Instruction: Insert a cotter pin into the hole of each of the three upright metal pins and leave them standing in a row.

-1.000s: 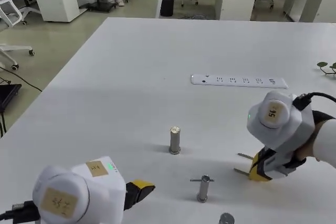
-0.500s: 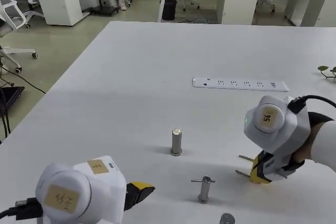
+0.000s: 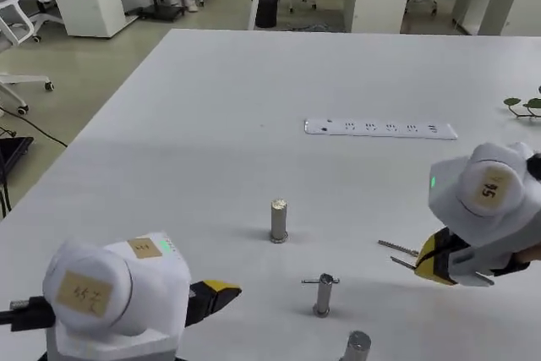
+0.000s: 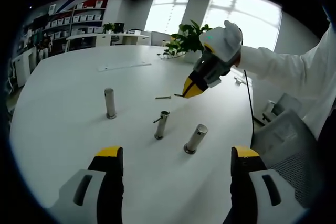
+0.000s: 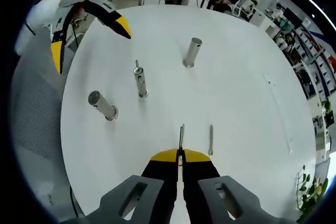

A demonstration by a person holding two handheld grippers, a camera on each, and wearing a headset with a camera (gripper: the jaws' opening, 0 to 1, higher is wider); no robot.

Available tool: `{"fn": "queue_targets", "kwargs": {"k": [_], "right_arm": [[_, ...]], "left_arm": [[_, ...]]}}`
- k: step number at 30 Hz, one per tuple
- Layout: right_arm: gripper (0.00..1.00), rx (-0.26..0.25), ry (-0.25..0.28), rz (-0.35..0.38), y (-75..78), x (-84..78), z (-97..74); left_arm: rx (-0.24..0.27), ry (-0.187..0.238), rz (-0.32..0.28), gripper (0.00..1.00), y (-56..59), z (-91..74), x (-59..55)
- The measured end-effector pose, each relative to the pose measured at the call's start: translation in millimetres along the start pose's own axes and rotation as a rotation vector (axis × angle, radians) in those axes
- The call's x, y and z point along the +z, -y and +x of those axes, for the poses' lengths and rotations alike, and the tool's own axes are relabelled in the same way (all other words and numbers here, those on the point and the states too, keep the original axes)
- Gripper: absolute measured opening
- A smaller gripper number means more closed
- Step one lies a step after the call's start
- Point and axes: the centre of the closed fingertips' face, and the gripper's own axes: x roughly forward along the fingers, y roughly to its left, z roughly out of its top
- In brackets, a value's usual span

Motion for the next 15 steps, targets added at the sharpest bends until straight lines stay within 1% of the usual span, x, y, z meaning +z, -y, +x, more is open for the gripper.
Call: {"fn": "queue_targets", "kwargs": {"k": [2, 3, 5, 8, 10, 12, 15], "right_arm": [[0.0, -0.011, 0.025, 0.01, -2.4, 2.1, -6.4], [0.0, -0.017, 0.028, 0.011, -3.3, 2.4, -8.6], [0.0, -0.036, 0.049, 0.003, -6.0, 6.0, -13.8], [0.0, -0.037, 0.102, 0.017, -15.1, 16.3, -22.2], [0.0, -0.049, 0.115, -0.001, -19.0, 20.5, -25.6], [0.0, -0.059, 0.138, -0.017, -25.4, 27.6, -29.4], [0.0, -0.067, 0.172, -0.032, -30.8, 35.5, -33.5]], "left_arm": [[0.0, 0.002, 0.005, 0.82, 0.2, -0.2, 3.5], [0.0, 0.0, 0.011, 0.82, 0.8, -0.3, 5.4], [-0.003, -0.003, 0.016, 0.81, 1.8, -0.3, 7.5], [-0.013, -0.004, 0.019, 0.77, 3.4, 0.3, 11.1], [-0.017, -0.001, 0.018, 0.76, 4.5, 1.1, 13.5], [-0.026, 0.003, 0.012, 0.76, 6.0, 1.7, 16.0], [-0.029, 0.009, 0.011, 0.76, 7.2, 1.6, 20.2]]}}
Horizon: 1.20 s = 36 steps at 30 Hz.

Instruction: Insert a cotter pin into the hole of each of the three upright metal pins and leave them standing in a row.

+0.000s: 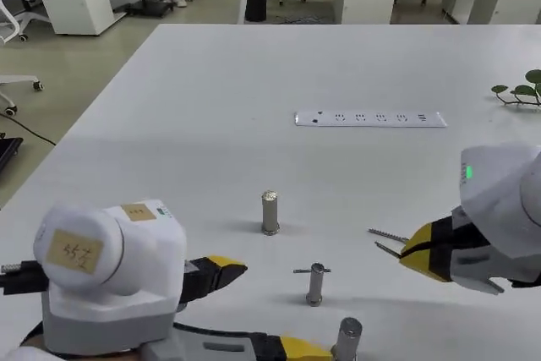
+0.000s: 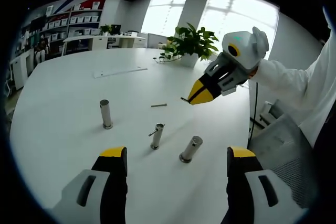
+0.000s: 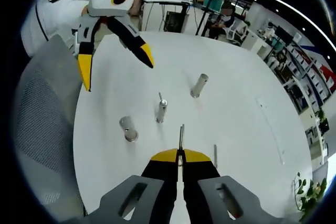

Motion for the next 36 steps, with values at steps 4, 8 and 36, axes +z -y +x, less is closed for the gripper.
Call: {"fn": "queue_targets", "kwargs": {"k": [4, 8, 36], "right_arm": [[0.0, -0.024, 0.052, -0.022, -4.5, 13.0, -4.9], [0.0, -0.036, 0.101, -0.075, -9.3, 23.2, -6.9], [0.0, -0.17, 0.219, -0.235, -26.4, 51.1, -18.6]], "left_arm": [[-0.014, 0.03, -0.013, 0.74, 1.6, 0.0, 10.4], [-0.027, 0.063, -0.043, 0.71, 2.4, 0.9, 20.6], [-0.127, 0.079, 0.005, 0.43, 27.3, 18.4, 52.0]]}}
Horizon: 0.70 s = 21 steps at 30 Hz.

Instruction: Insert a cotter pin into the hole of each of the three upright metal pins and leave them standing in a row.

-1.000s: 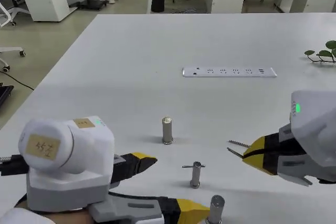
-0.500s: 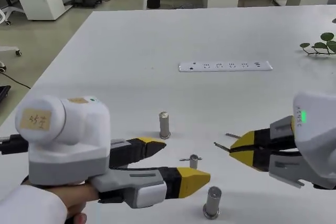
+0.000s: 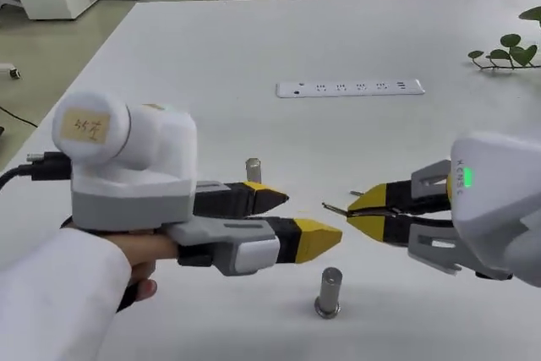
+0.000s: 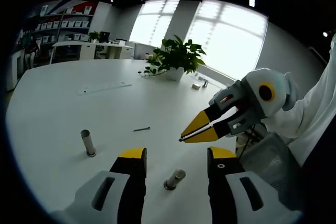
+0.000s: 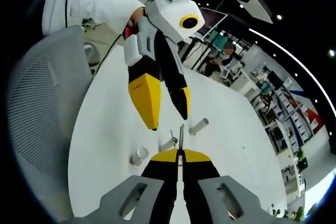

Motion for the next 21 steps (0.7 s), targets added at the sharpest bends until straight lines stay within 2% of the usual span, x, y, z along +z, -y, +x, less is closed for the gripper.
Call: {"fn": "queue_targets", "kwargs": {"k": [1, 5, 9, 17, 21], "right_arm": [[0.0, -0.016, 0.001, -0.016, 1.1, 0.6, -0.8], [0.0, -0.02, -0.004, -0.033, -2.2, 0.5, -2.2], [0.0, -0.03, -0.013, -0.057, -3.5, 0.6, -2.8], [0.0, -0.043, -0.012, -0.076, -3.7, 3.8, -1.8], [0.0, -0.043, -0.014, -0.08, -4.2, 4.1, -1.1]], "left_arm": [[-0.007, 0.001, 0.0, 0.41, 1.9, 1.1, -0.1], [-0.027, -0.005, -0.007, 0.36, 7.2, 6.6, -1.8], [-0.031, -0.008, -0.011, 0.34, 8.1, 11.2, -2.1], [-0.05, 0.003, -0.05, 0.2, 10.5, 15.5, 1.1], [-0.047, -0.003, -0.061, 0.17, 9.2, 16.0, 0.2]]}}
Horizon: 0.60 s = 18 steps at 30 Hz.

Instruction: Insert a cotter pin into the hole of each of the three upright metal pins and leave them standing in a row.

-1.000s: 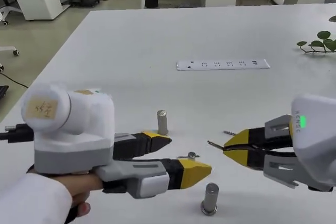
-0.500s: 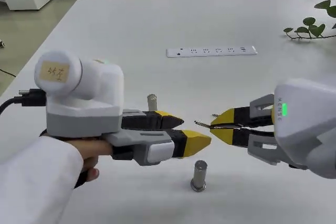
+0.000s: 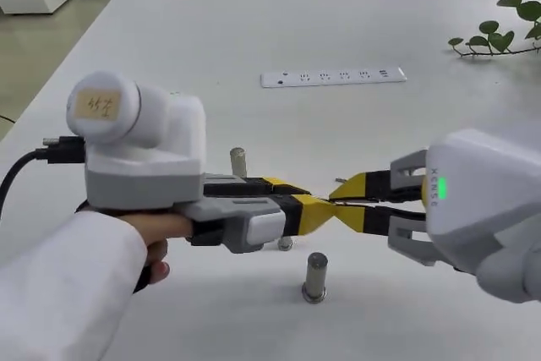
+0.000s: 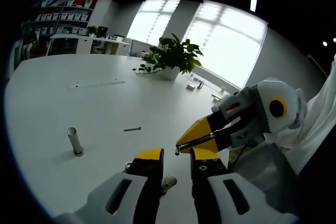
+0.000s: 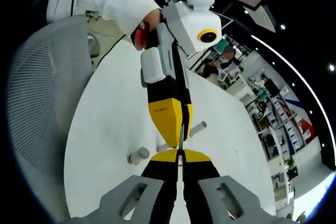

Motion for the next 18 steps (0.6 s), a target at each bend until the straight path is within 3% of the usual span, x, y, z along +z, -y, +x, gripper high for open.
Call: {"fn": "queue_targets", "kwargs": {"k": [9, 18], "right_arm": [[0.0, 0.002, 0.006, -0.001, -0.3, 2.7, 0.9], [0.0, 0.005, 0.004, -0.016, -2.7, 3.6, 2.4]], "left_arm": [[-0.014, 0.011, -0.031, 0.02, 1.9, 0.9, 0.9], [-0.006, -0.005, -0.036, 0.0, -0.1, 0.9, -2.3]]}}
